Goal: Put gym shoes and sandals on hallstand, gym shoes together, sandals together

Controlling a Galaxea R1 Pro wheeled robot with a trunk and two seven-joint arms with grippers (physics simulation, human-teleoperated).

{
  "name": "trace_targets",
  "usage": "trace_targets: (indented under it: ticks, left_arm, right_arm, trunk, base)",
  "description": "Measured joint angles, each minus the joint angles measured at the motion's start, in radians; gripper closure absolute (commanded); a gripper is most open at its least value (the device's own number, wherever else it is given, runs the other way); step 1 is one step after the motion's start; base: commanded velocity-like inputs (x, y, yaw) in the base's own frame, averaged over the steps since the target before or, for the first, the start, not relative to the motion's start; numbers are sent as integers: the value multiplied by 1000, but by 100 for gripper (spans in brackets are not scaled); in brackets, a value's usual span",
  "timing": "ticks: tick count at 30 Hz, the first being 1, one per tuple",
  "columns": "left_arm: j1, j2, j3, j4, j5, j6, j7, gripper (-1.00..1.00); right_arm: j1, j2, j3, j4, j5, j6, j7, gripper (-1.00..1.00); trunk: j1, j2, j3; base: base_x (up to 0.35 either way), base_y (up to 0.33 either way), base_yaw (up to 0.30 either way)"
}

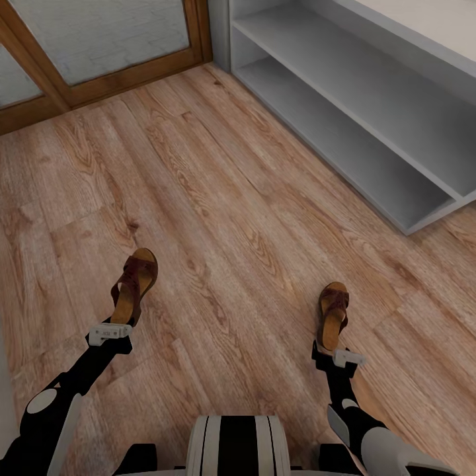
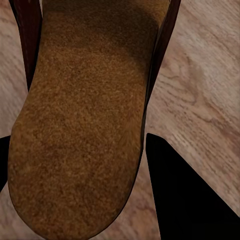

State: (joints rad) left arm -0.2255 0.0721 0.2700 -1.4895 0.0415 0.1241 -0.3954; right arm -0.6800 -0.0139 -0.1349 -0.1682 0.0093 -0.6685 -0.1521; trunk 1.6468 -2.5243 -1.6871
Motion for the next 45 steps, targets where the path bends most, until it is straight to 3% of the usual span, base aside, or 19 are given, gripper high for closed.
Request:
trace_targets:
  ticks: [45]
  left_arm:
    - [0,0,0,1,0,-2,0,100]
  right_arm:
    - [-20,-1,0,-2,0,1,0,-100]
  trunk:
    - [0,0,0]
  base:
    - [0,0,0]
